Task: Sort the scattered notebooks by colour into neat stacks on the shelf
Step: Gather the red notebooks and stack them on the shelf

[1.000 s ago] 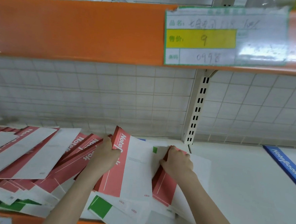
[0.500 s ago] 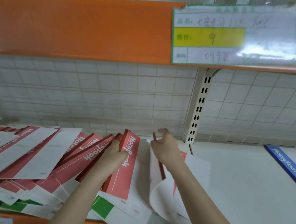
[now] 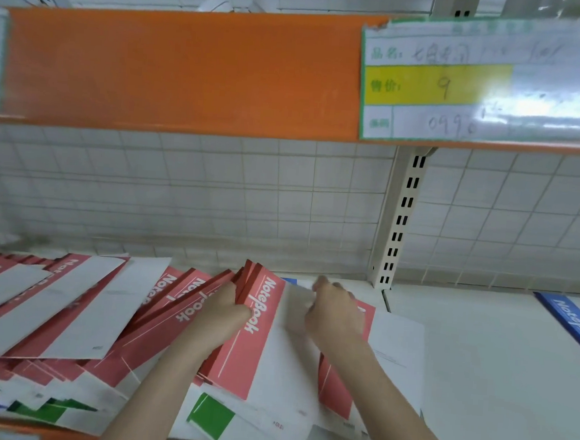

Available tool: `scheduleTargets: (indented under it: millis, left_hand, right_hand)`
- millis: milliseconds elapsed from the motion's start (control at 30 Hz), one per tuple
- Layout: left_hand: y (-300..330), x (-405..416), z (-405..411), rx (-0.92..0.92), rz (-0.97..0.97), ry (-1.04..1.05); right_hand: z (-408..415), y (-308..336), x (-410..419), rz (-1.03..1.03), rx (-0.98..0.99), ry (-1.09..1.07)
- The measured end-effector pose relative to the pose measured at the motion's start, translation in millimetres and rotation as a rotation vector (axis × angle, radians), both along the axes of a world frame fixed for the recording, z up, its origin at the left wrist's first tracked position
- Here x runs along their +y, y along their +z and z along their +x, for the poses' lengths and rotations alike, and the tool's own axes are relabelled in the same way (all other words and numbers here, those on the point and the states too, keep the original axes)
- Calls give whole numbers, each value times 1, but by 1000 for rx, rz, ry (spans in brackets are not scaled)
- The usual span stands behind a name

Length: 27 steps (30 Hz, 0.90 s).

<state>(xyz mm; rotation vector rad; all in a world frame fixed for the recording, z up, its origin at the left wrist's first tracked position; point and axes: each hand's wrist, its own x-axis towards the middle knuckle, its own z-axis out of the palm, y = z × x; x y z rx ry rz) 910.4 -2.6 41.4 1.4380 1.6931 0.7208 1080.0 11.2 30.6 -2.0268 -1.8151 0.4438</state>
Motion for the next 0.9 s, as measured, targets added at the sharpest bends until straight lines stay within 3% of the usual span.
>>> scheduleTargets:
  millis: [67,133,400,633,733,900]
  left_hand:
    - [3,-1,-4,63,32,10]
    - [3,0,-6,103,34,7]
    - [1,-2,-2,142,68,-2]
    - [-3,-5,-4,152,70,2]
    - [-8,-3,-3,163,89,14]
    - [-15,4,-3,70,170,45]
  right_hand:
    - [12,0,0,-165,-234,-50]
    - [13,-5,-3,-263,-297,-38]
    - [5,-13,-5,-175,-320,-56]
    - [5,32,-5,120,-87,-57]
    - [-17,54,-10,280,88,79]
    - [-72,45,-21,106,279,224]
